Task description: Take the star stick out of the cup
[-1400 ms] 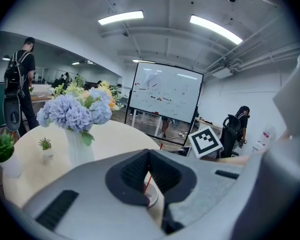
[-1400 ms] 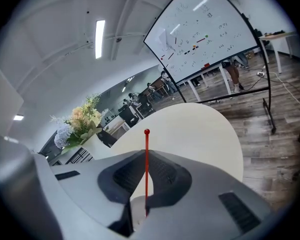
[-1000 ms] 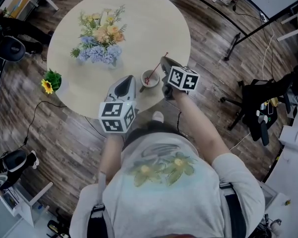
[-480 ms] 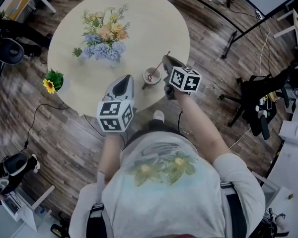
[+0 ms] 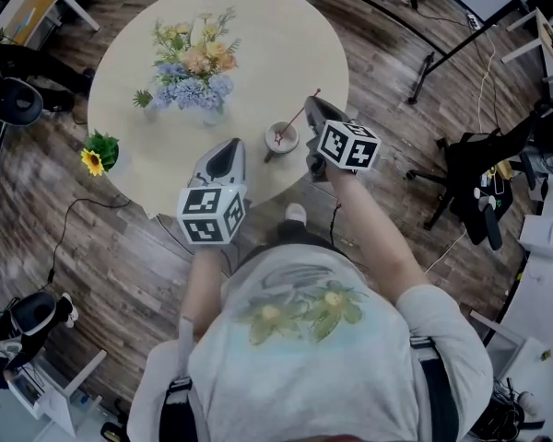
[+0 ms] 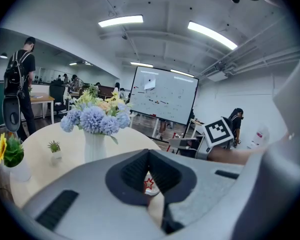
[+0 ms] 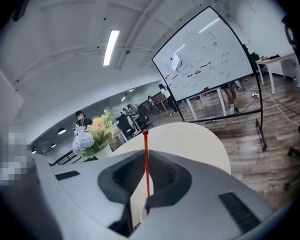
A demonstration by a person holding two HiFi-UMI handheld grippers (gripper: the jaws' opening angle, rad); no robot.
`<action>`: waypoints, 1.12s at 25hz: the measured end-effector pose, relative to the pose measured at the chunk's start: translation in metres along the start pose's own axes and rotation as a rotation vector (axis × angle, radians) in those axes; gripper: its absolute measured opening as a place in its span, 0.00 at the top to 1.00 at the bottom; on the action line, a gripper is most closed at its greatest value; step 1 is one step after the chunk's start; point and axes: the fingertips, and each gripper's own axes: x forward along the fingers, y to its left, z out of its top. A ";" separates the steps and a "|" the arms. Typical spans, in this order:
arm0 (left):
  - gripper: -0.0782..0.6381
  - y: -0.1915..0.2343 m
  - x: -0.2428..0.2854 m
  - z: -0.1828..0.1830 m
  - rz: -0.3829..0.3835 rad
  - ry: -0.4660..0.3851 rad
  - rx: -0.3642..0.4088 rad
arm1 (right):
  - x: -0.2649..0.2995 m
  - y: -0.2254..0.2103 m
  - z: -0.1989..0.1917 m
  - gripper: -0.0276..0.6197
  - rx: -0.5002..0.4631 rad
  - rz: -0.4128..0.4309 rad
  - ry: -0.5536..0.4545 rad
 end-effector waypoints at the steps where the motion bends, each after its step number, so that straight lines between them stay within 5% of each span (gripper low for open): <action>1: 0.89 0.000 -0.001 0.000 -0.001 -0.001 0.001 | -0.002 0.000 0.003 0.91 0.002 -0.001 -0.010; 28: 0.89 -0.017 -0.044 -0.006 -0.003 -0.047 0.024 | -0.097 0.049 0.071 0.91 -0.007 0.065 -0.246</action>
